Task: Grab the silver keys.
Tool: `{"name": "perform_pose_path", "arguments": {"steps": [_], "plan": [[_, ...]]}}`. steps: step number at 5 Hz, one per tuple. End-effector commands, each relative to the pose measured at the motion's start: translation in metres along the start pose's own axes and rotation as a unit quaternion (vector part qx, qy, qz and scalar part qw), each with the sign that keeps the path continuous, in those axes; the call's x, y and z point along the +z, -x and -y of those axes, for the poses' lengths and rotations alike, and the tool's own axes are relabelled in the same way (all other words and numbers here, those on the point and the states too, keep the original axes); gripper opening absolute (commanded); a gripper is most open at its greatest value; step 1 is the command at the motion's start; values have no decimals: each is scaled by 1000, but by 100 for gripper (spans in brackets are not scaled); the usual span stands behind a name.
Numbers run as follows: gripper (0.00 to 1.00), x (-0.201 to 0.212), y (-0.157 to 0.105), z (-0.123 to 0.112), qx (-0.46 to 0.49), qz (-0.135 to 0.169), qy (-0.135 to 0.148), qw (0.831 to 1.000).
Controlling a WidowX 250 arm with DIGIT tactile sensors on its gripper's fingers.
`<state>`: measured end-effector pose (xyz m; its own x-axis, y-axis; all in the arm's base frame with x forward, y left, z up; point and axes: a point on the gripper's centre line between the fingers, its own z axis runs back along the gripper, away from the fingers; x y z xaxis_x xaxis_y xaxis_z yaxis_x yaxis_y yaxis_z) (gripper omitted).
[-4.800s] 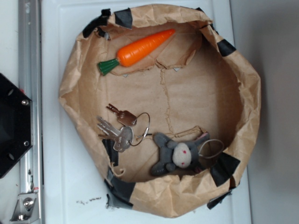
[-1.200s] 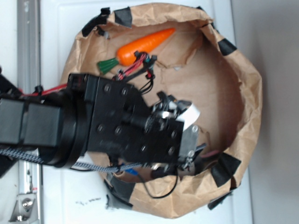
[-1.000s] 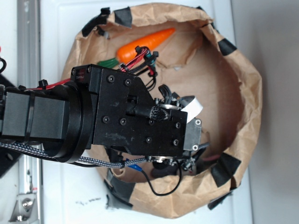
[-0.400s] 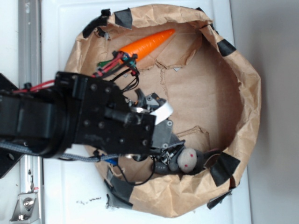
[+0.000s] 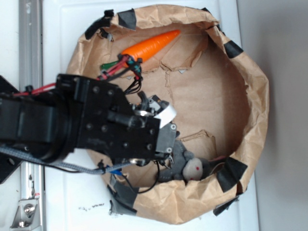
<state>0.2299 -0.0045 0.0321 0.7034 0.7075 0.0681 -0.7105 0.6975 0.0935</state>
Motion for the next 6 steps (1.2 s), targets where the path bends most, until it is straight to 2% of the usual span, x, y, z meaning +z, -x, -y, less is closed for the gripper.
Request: {"name": "perform_pose_path", "arguments": {"steps": [1, 2, 3, 4, 5, 6], "plan": [[0, 16, -15, -5, 14, 0, -9, 1000], [0, 34, -19, -4, 18, -5, -38, 999], [0, 77, -34, 6, 114, -12, -143, 983], [0, 123, -58, -9, 161, -68, -35, 984], [0, 128, -58, -27, 126, -58, 71, 988], [0, 115, -53, -31, 113, -29, 81, 990]]}}
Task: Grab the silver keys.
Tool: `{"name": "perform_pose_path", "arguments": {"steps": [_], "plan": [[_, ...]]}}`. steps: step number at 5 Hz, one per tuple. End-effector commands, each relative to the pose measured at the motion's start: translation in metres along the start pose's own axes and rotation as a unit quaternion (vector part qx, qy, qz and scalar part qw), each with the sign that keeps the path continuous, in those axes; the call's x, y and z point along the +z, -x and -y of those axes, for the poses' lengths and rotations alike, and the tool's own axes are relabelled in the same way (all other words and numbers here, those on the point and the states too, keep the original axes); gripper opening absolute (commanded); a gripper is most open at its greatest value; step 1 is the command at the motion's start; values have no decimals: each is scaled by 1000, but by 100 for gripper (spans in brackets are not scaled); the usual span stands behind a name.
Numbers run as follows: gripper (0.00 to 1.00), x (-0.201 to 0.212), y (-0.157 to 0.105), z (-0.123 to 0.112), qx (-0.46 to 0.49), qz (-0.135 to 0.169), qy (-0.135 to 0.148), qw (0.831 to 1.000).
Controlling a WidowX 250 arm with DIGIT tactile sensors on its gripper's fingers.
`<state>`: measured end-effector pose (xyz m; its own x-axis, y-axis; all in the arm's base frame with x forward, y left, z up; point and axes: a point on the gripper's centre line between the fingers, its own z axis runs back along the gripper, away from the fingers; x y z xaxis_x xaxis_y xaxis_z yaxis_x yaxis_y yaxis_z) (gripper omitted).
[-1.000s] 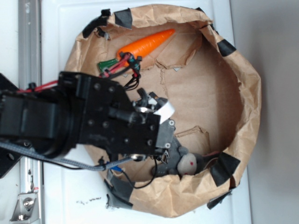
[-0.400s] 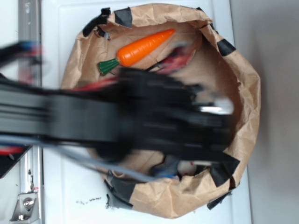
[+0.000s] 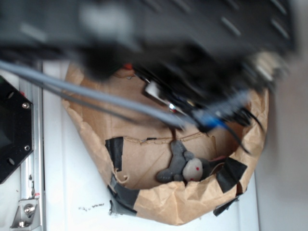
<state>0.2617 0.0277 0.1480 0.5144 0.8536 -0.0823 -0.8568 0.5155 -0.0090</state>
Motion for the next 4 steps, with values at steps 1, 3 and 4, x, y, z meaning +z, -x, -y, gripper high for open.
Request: {"name": "perform_pose_path", "arguments": {"steps": [1, 3, 4], "plan": [[0, 3, -8, -23, -27, 40, 47, 998], [0, -1, -6, -13, -25, 75, 21, 997], [0, -7, -5, -11, -20, 83, 16, 996]]}}
